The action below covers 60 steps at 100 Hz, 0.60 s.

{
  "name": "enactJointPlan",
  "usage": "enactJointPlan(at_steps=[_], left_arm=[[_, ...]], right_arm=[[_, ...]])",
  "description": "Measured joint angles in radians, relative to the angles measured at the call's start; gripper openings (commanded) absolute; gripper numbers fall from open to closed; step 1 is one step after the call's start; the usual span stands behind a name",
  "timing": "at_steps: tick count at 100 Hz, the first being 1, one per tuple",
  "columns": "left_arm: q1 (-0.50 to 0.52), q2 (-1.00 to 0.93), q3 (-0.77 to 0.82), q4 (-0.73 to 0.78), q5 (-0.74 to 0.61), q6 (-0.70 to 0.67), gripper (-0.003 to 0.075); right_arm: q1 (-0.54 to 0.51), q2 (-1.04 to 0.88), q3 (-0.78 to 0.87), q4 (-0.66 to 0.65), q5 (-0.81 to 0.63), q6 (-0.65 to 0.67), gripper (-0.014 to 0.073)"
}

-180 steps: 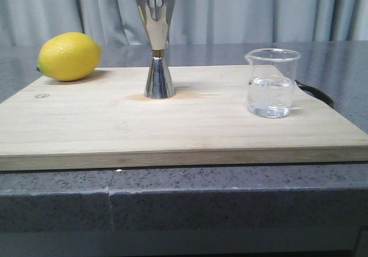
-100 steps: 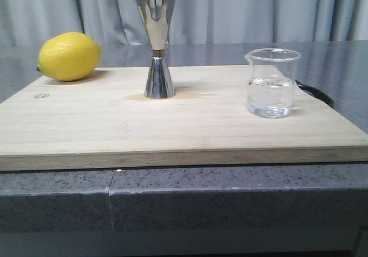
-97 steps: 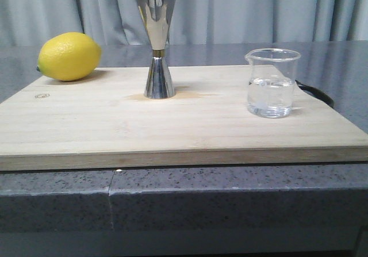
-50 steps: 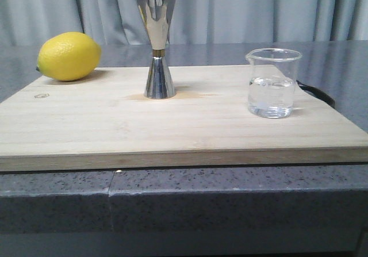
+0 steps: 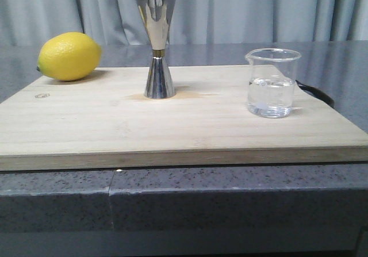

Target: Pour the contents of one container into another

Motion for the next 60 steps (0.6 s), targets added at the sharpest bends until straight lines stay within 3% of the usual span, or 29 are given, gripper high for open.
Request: enactJointPlan(at_steps=[60], left_arm=[[0.000, 0.009, -0.002, 0.000, 0.000, 0.000, -0.0019]], right_arm=[[0.000, 0.010, 0.000, -0.004, 0.014, 0.000, -0.0059]])
